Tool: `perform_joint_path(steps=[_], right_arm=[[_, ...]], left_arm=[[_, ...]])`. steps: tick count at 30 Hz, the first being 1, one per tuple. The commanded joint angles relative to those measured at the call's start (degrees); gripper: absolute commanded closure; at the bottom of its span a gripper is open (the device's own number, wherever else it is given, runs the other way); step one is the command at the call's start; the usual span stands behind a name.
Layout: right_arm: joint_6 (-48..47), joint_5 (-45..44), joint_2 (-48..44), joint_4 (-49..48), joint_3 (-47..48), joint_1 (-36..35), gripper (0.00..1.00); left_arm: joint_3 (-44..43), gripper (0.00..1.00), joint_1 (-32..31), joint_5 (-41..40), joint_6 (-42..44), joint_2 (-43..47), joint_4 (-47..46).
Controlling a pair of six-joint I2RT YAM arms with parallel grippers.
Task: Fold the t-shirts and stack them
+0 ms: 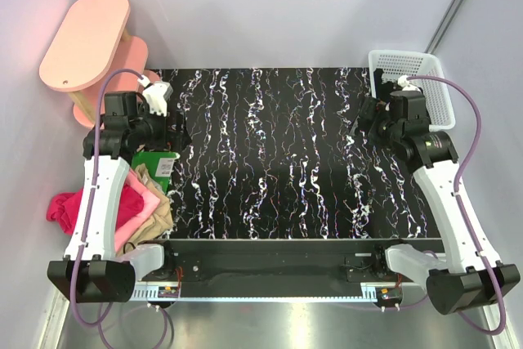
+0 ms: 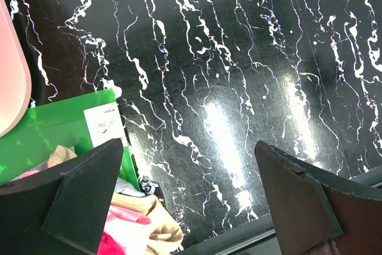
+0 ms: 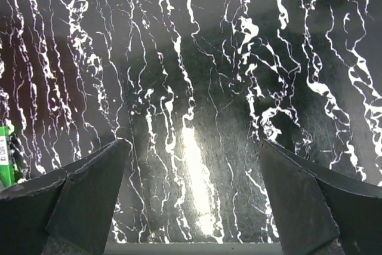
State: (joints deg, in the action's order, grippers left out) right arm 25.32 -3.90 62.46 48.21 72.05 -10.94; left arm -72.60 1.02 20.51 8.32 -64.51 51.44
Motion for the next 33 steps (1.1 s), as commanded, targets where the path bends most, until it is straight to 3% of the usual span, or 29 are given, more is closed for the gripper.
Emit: perform_joint_path(steps=[1, 6, 11, 16, 25, 33], right_arm=[[-3.5, -0.1, 1.9, -2.5, 2.3, -0.1, 0.00], [-11.1, -14.2, 7.1, -9.1, 7.2, 2.3, 0.00], [-8.1, -5.5, 26.6, -6.3, 22.2, 11.5, 0.00], [-7.0, -5.3, 41.0, -6.1, 34.3, 16.0, 0.04], [-4.1, 3.7, 56.1, -5.8, 47.5, 18.9, 0.09], [-1.2, 11.3, 67.9, -5.7, 57.7, 20.3, 0.20]], left_arm=[[-0.4, 0.01, -0.1, 0.3, -0.8, 0.2, -1.7], [-0.4, 0.01, -0.1, 0.8, -0.6, 0.3, -2.0], [0.1, 0.01, -0.1, -1.6, 0.5, 1.4, -1.9], [1.8, 0.01, -0.1, -2.8, 2.3, 3.6, -1.8], [4.9, 0.01, -0.1, -3.3, 3.3, 3.3, -1.9], [6.0, 0.01, -0.1, -2.8, 2.4, 1.4, -2.1]])
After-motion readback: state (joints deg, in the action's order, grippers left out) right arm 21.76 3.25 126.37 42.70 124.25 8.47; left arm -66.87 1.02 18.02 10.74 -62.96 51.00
